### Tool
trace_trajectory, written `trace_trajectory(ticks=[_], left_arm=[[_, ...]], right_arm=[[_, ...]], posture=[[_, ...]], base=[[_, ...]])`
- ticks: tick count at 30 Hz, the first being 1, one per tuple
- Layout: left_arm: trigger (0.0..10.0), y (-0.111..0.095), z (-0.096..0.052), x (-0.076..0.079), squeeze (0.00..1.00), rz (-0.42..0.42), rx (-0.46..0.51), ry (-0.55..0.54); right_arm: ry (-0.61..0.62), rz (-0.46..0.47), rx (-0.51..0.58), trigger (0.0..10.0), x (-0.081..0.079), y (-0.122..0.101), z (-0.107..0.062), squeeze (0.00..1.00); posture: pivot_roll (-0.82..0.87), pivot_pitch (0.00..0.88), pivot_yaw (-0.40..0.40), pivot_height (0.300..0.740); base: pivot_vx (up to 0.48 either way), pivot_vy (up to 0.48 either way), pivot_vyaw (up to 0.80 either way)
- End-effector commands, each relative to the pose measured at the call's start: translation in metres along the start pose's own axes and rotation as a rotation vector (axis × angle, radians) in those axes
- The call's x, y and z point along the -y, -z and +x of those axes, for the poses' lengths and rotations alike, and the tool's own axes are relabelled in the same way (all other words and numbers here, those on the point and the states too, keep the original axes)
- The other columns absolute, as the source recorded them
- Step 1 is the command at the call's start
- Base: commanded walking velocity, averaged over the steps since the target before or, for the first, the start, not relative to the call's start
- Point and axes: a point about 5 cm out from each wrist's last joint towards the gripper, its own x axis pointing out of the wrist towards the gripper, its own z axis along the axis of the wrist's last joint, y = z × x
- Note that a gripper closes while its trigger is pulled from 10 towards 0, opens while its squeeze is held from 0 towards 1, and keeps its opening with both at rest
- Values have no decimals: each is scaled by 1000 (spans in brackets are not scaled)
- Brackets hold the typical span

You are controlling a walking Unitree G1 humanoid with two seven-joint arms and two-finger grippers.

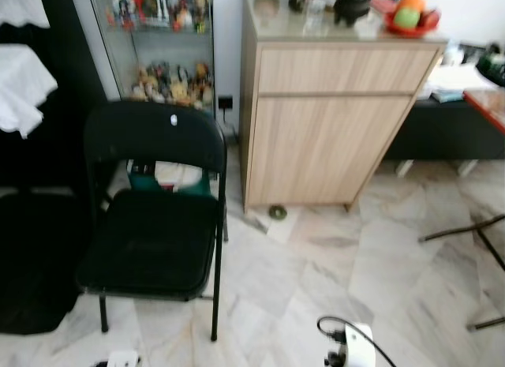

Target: Sweep floor

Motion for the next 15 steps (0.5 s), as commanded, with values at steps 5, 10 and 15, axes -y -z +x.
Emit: trace_trajectory(ticks=[5, 10, 15], left_arm=[[10000, 11, -3, -4, 0, -13, -40, -2], [10000, 9, -2, 0, 0, -15, -37, 3], [10000, 7, -1, 3, 0, -15, -36, 6]], right_arm=[[-6, 33, -33, 10000, -3, 10, -1, 0], [-8, 28, -33, 10000, -2, 10, -1, 0], [-10, 22, -33, 10000, -2, 10, -1, 0]], posture=[[72, 50, -70, 740], [72, 50, -71, 740], [71, 52, -72, 740]], base=[[-282, 0, 0], [-281, 0, 0], [-280, 0, 0]])
